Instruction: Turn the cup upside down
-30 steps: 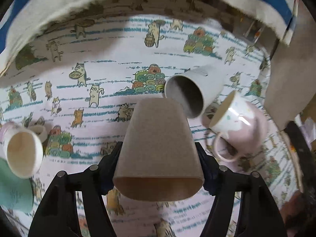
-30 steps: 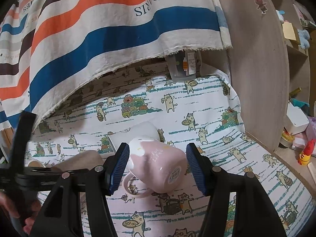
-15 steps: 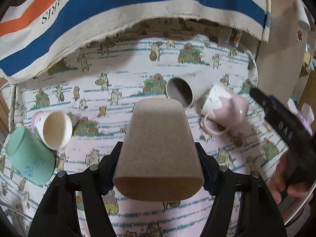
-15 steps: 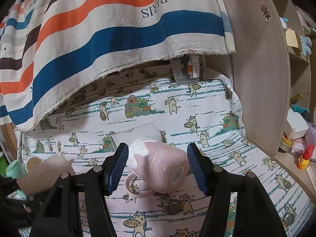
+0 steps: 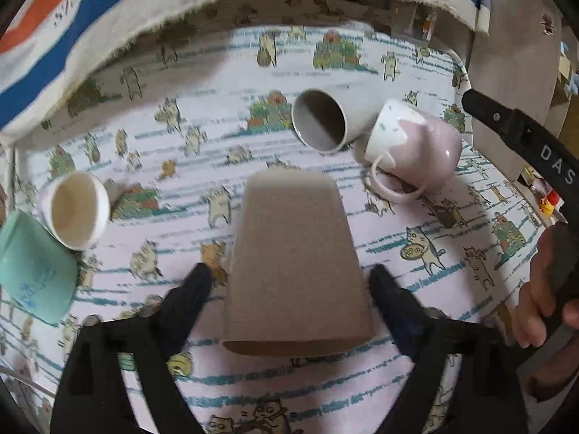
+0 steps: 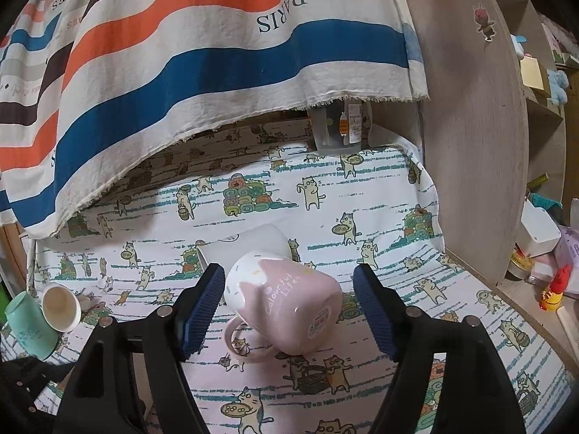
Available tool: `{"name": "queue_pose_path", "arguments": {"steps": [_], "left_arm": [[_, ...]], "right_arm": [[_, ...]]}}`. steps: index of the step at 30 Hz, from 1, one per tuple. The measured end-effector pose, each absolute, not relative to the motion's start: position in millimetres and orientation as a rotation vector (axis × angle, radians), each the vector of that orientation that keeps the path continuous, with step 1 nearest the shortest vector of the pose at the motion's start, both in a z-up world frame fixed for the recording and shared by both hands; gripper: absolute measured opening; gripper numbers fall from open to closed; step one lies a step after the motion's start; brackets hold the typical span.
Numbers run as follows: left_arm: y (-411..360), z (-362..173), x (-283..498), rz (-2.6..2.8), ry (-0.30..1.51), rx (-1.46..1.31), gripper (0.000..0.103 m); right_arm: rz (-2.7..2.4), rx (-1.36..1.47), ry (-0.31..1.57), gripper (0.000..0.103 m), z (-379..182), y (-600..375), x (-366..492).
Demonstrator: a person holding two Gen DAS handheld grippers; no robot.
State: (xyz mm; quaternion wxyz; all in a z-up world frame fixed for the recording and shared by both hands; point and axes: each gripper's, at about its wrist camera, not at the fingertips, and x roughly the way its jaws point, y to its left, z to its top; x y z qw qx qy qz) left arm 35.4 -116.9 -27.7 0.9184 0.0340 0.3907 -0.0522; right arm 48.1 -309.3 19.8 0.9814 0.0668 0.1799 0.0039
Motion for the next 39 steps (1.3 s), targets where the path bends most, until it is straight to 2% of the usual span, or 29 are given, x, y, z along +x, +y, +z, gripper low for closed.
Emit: {"name": "queue_pose_path", "arguments": {"steps": [3, 9, 11, 19, 21, 24, 30, 39], "left_arm": [[-108, -20, 31, -0.098, 0.754, 0.069, 0.096], [-73, 3, 24, -0.032, 0.620, 0.045, 0.100], [-59, 8, 23, 0.000, 0.581, 0.054, 0.100], [-9, 17, 10, 0.009, 0.360, 0.046, 0.100], [-2, 14, 5, 0.001, 0.307, 0.025, 0.101], [2, 15, 1, -0.015, 0.274, -0.009, 0.101], [0, 18, -24, 0.058, 0.086, 0.030, 0.103], [19, 15, -11, 0.080, 0.148, -0.077, 0.103]], "right_arm": [[0.011, 0.137, 0.364, 0.083, 20, -309, 48], [0.031, 0.151, 0.375, 0.086, 19, -309, 49], [0.053, 0.149, 0.389, 0.091, 18, -306, 51], [0.077, 0.087, 0.403, 0.094, 12, -289, 52], [0.074, 0.081, 0.392, 0.097, 12, -289, 51], [0.063, 0.086, 0.361, 0.099, 11, -287, 47], [0.099, 0.089, 0.397, 0.099, 22, -275, 45], [0.149, 0.146, 0.509, 0.102, 55, -252, 47]]}}
